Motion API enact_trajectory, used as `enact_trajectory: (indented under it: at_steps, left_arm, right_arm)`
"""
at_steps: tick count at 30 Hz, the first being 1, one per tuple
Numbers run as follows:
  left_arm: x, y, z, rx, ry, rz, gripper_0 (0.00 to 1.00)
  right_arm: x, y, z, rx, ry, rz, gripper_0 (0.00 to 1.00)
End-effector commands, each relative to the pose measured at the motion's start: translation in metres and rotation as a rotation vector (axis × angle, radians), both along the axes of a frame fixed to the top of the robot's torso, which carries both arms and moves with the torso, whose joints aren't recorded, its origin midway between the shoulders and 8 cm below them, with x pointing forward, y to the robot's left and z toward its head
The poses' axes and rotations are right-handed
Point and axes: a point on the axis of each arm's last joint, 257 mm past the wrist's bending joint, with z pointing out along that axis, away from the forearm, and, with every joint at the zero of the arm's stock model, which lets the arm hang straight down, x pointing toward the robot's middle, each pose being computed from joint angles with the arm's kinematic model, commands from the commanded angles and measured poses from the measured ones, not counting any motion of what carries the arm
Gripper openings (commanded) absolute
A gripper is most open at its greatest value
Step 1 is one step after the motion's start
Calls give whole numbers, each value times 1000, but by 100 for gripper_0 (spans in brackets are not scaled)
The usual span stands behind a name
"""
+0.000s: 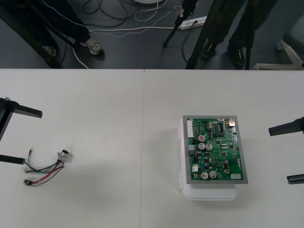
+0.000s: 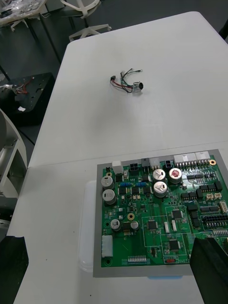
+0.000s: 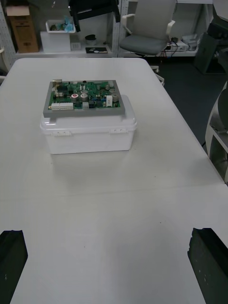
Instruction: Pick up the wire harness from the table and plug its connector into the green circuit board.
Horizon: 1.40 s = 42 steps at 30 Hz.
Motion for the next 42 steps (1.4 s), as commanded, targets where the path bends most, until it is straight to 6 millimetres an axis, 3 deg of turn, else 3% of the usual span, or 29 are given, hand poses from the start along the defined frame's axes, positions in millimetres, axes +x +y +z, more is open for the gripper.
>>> enact_trajectory:
  at_steps: [1,28,29,42]
  left_arm:
    - [-11,9,8,54,19,-27,100]
    - [-11,9,8,54,19,-27,100]
    - [-23,3,-19,7,99,-16,100]
    - [-10,7,-22,32,35,6,100]
  right_arm:
    - [-3,-10,5,-53,21,-17,100]
    - [-3,-10,5,-53,21,-17,100]
    - [-3,-10,5,-53,21,-17,100]
    - [-3,-10,5,-53,21,-17,100]
